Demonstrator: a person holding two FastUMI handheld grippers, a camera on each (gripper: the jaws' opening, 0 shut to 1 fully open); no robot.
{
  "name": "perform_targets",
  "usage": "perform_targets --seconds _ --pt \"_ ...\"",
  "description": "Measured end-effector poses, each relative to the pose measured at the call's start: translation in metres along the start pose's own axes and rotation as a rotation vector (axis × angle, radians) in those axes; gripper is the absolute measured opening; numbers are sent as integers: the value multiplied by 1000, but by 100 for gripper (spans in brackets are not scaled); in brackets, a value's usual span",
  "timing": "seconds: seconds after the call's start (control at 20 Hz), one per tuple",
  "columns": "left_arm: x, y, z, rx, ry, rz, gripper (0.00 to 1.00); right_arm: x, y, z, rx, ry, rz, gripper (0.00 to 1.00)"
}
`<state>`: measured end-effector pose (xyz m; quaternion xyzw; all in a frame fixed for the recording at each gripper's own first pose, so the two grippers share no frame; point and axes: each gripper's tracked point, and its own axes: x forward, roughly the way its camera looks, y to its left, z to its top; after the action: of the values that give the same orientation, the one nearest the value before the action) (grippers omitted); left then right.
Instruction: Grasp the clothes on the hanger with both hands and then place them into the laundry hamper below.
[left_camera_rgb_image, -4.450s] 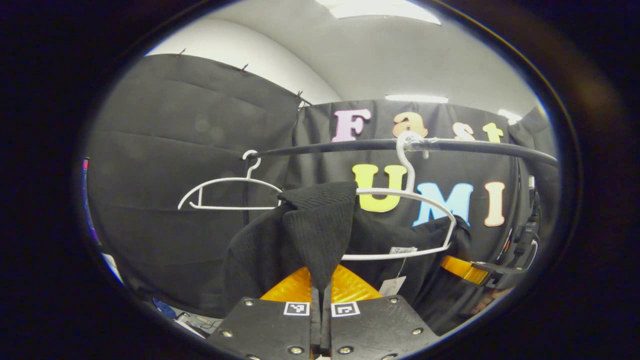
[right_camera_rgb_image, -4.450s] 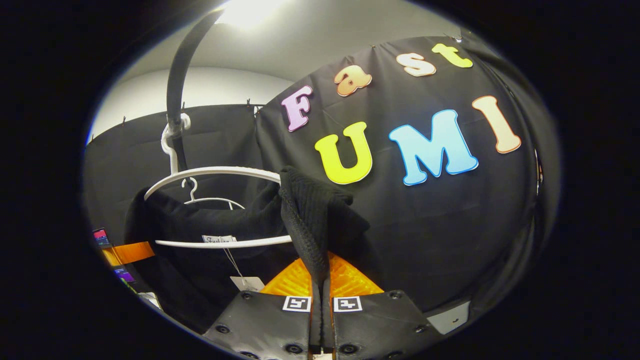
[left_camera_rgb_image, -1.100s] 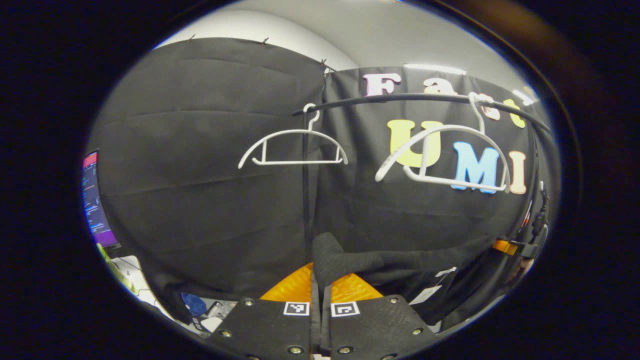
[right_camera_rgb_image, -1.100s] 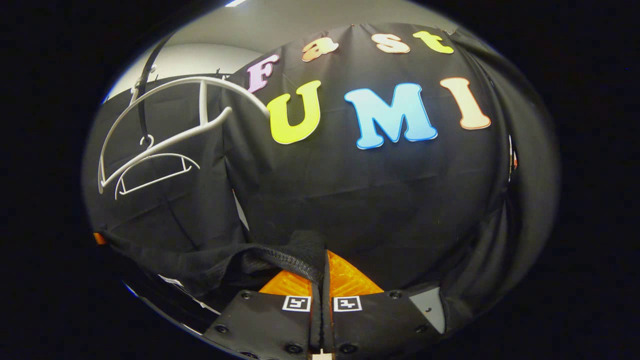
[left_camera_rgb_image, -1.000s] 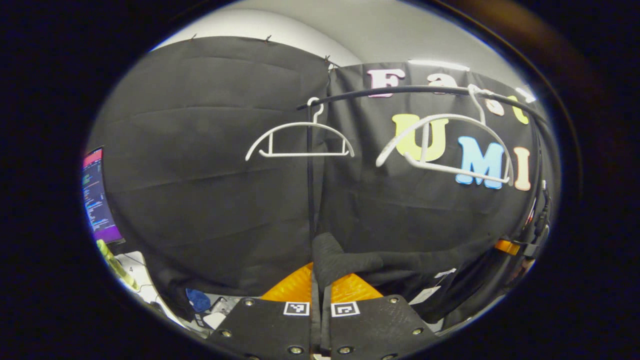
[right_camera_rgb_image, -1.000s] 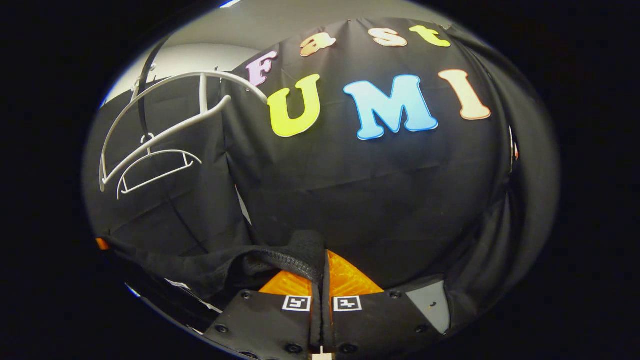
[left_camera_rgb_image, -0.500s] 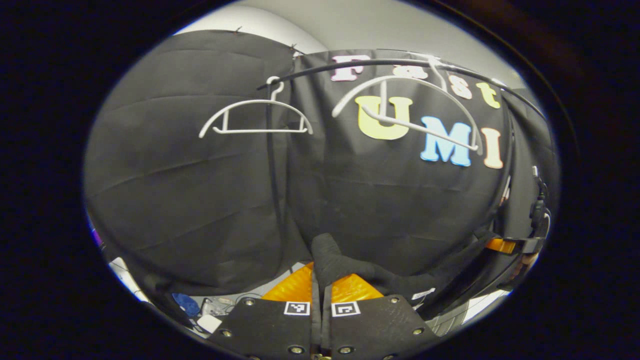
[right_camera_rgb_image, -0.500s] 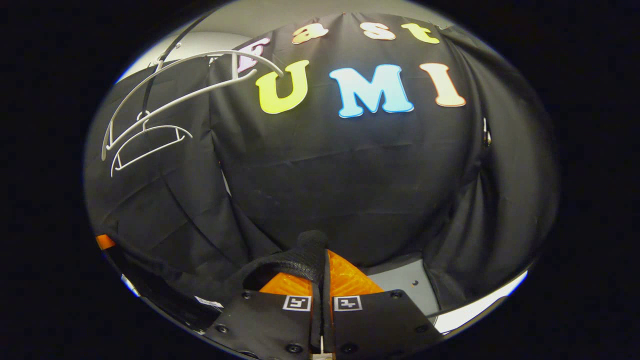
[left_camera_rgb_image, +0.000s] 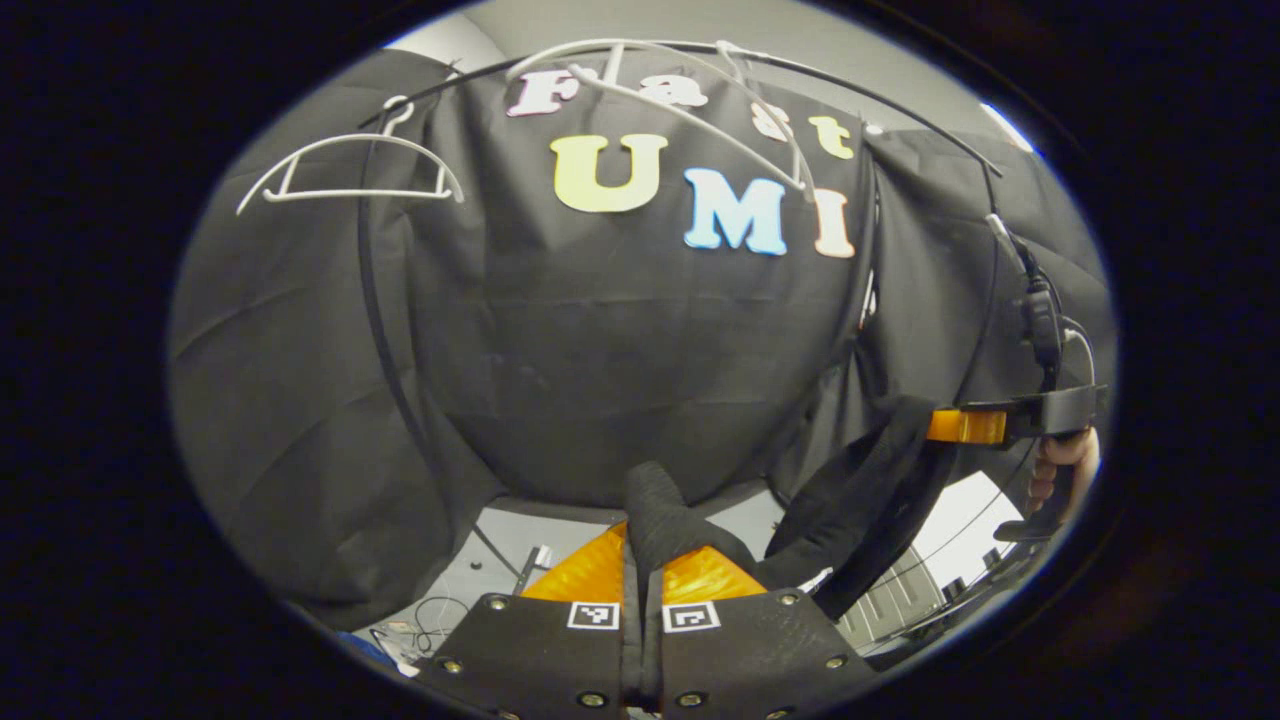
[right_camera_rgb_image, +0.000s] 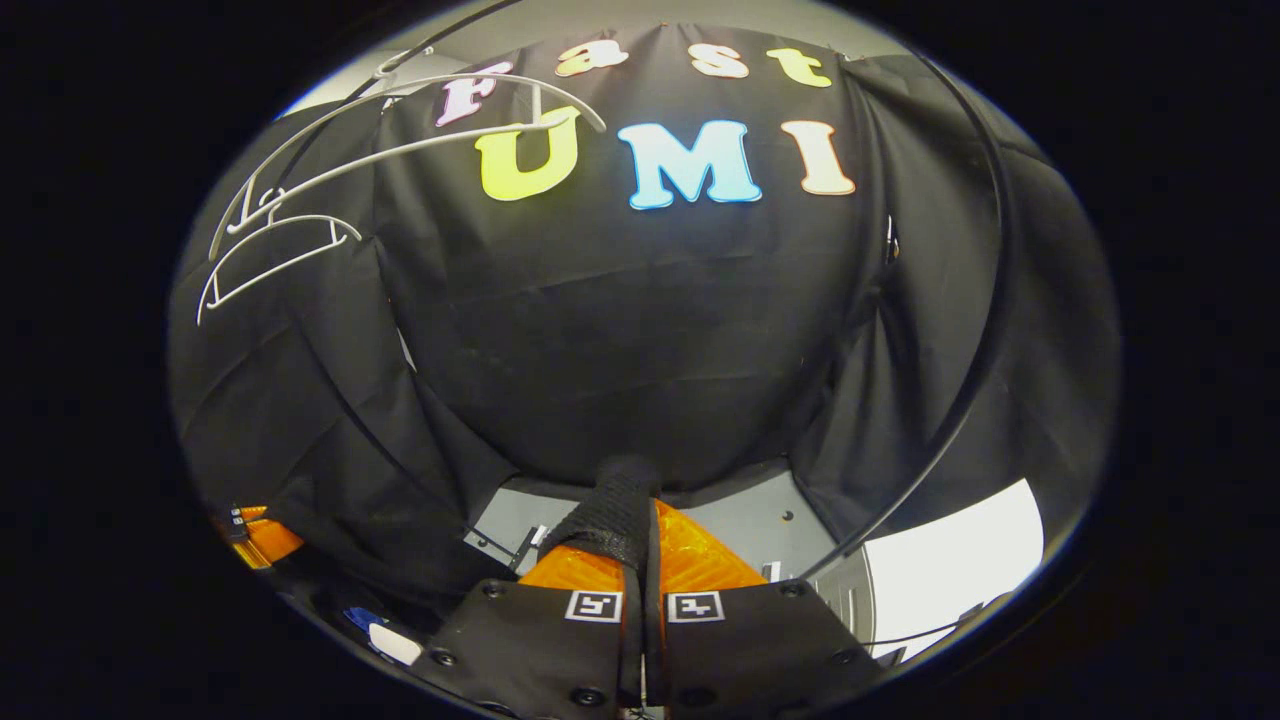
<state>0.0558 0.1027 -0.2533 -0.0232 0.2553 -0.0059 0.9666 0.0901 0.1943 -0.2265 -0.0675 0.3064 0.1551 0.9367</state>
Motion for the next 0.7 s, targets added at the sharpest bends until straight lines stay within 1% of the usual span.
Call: perform_targets --seconds 0.15,0.25,0.35,0.4,0.45,0.5,0.6,0.7 --pt "18 -10 -25 0 53 -41 1 8 0 -36 -34 65 -21 2" --pt "30 -4 -33 19 90 -42 1 14 -6 -64 -15 123 -36 3" --pt "32 -14 -43 32 123 -58 1 13 -9 -92 10 162 -60 2" --pt "33 -15 -48 41 138 -63 1 15 -11 -104 22 182 -69 0" --pt "36 -16 -53 51 153 -70 1 18 -11 -116 22 206 -75 3" --pt "38 -18 -57 58 163 -77 1 22 -13 -126 9 224 -83 3" --pt "43 -20 -67 66 193 -78 1 28 -13 -145 -11 264 -93 3" --pt "49 -21 -82 77 219 -71 1 36 -9 -162 7 298 -87 3"
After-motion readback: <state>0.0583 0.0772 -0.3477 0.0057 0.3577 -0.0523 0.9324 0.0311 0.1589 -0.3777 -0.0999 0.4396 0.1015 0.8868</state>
